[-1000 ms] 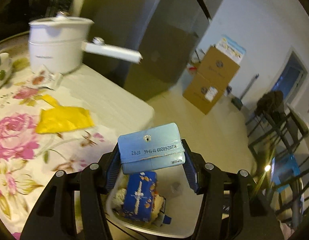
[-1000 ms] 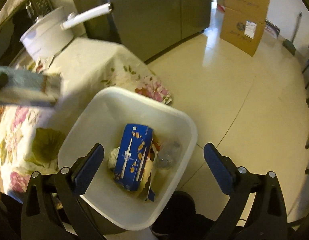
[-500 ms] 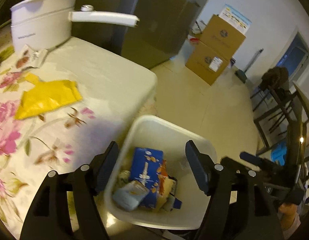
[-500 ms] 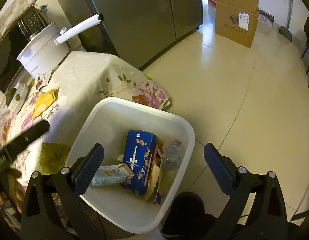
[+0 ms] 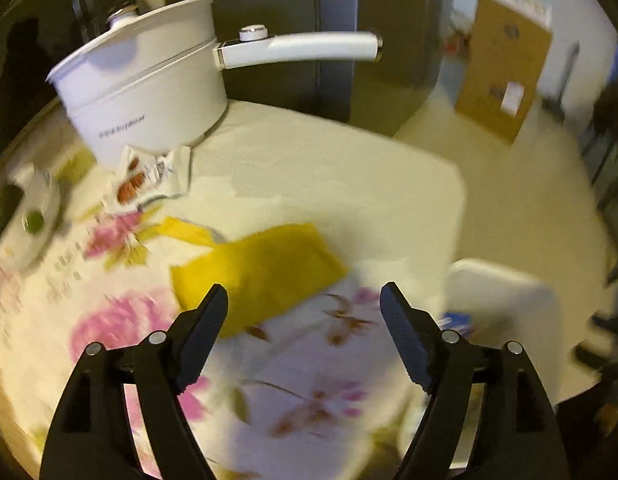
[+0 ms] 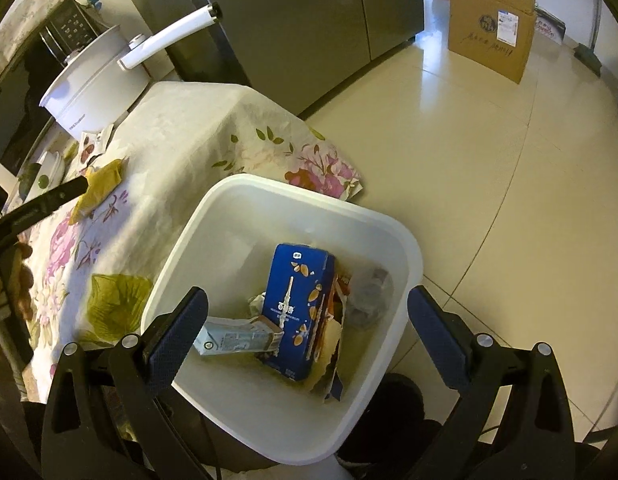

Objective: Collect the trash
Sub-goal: 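Grasp the yellow snack wrapper on the tablecloth with the left gripper, then grasp the white snack packet by the pot with the right gripper while the left holds the wrapper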

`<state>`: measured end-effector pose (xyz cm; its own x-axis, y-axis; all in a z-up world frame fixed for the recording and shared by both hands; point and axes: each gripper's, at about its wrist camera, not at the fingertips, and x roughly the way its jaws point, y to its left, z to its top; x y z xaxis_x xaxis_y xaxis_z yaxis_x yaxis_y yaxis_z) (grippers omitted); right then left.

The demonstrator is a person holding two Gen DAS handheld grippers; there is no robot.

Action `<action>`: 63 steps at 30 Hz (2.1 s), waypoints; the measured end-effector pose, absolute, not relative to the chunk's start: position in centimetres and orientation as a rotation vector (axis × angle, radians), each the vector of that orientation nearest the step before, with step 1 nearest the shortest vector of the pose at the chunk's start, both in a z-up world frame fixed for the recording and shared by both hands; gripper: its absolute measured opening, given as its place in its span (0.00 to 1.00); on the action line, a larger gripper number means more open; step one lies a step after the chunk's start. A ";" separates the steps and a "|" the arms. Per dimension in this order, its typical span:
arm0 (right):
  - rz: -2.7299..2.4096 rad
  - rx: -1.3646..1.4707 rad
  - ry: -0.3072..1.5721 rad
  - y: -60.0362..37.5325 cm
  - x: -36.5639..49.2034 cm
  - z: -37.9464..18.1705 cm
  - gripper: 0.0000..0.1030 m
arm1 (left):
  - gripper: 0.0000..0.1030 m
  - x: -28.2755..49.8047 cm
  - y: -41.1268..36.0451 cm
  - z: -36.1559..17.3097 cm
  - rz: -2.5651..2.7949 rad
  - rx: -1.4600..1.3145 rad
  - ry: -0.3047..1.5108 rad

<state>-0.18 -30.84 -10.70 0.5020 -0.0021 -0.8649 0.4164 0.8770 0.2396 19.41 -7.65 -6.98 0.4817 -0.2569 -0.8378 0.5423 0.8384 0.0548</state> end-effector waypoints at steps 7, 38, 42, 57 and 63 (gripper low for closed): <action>-0.270 0.457 1.040 -30.7 0.7 -11.2 0.93 | 0.74 22.8 -7.3 -9.6 -0.584 0.466 1.027; -0.164 0.288 1.046 -24.3 8.3 -9.9 0.93 | 0.11 19.5 2.1 -2.7 -0.574 0.095 0.855; -0.077 0.300 1.008 -21.6 13.0 -8.2 0.93 | 0.11 18.1 6.3 0.2 -0.475 -0.072 0.795; 0.127 0.445 0.963 -10.8 33.1 -9.8 0.93 | 0.11 17.2 15.9 2.9 -0.250 -0.275 0.633; 0.098 0.398 0.908 -9.4 36.3 -10.9 0.94 | 0.11 17.8 16.5 2.7 -0.248 -0.298 0.641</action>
<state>36.30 -9.41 -10.86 0.6165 0.2489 -0.7470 0.0833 0.9228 0.3763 17.83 16.52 2.72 0.7748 -0.3169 -0.5471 0.1349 0.9283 -0.3466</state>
